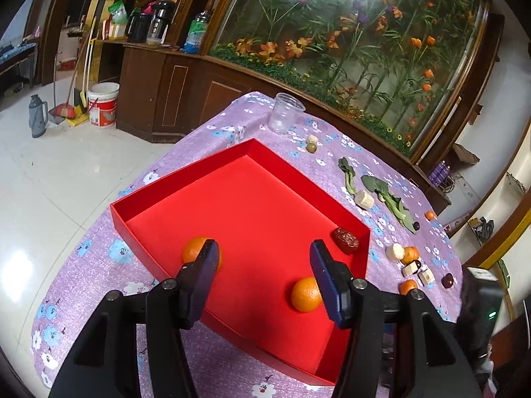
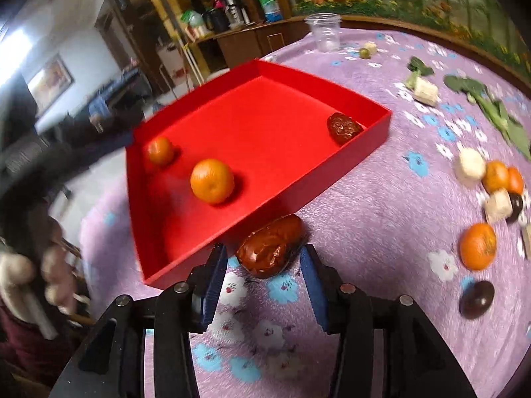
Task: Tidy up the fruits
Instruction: 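Lower the held red date into the tray and open the right gripper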
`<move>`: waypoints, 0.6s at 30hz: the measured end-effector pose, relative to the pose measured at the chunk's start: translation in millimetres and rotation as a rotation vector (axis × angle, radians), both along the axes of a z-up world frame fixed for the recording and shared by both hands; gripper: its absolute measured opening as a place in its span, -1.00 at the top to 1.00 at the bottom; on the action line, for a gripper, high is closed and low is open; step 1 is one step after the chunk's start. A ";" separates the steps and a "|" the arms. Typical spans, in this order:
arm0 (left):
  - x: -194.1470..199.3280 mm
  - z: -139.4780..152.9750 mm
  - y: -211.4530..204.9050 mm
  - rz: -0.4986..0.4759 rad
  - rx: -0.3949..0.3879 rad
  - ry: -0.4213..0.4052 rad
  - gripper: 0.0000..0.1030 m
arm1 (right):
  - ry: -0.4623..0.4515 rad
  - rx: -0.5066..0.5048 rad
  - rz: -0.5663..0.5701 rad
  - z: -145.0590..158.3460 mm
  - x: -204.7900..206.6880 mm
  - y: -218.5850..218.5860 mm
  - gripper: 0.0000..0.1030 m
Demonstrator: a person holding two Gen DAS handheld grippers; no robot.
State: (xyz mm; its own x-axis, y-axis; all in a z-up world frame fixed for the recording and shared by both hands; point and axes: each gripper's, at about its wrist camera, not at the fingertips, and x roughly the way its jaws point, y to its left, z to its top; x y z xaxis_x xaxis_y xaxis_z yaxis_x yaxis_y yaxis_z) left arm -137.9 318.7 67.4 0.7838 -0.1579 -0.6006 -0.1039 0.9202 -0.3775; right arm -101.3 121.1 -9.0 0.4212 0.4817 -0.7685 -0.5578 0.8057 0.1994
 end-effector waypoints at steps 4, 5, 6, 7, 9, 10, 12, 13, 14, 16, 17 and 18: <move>-0.1 1.0 -3.4 -0.007 0.001 -0.005 -0.12 | -0.012 0.018 -0.038 5.4 -0.5 -10.6 0.30; 0.1 0.9 -3.9 -0.009 0.001 -0.006 -0.12 | -0.011 0.028 -0.045 7.4 -1.7 -14.2 0.30; -0.2 0.8 -3.8 -0.007 0.000 -0.006 -0.12 | -0.015 0.041 -0.058 11.8 -3.6 -19.9 0.31; -0.1 0.8 -4.0 -0.005 -0.002 -0.007 -0.12 | -0.022 0.048 -0.067 14.9 -6.2 -22.8 0.31; -0.8 0.7 -1.8 0.004 -0.011 -0.009 -0.12 | -0.046 0.077 -0.085 27.2 -9.3 -28.9 0.31; -1.0 0.7 -0.7 0.009 -0.012 -0.010 -0.12 | -0.062 0.090 -0.089 34.8 -10.2 -29.3 0.31; -1.4 0.5 2.2 0.016 -0.018 -0.012 -0.12 | -0.080 0.107 -0.079 46.0 -5.1 -21.5 0.31; -1.5 0.5 3.2 0.017 -0.020 -0.012 -0.12 | -0.079 0.115 -0.071 50.3 0.9 -13.5 0.31; -1.4 0.5 3.0 0.014 -0.023 -0.013 -0.12 | -0.077 0.119 -0.069 51.5 6.4 -6.4 0.30; -2.6 0.3 5.0 0.007 -0.029 -0.017 -0.12 | -0.061 0.125 -0.053 49.0 17.4 7.6 0.29; -2.3 0.3 4.5 -0.002 -0.034 -0.019 -0.13 | -0.041 0.116 -0.052 45.6 23.1 14.8 0.24; -1.7 0.1 4.7 -0.008 -0.037 -0.020 -0.14 | -0.034 0.113 -0.058 44.6 25.0 16.6 0.21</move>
State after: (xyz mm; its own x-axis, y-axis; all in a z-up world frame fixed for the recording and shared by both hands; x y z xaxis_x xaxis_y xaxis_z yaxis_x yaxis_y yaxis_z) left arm -139.6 323.4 67.4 0.7941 -0.1859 -0.5787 -0.0890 0.9063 -0.4132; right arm -76.3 137.7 35.6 0.4756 0.5384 -0.6956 -0.5192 0.8102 0.2721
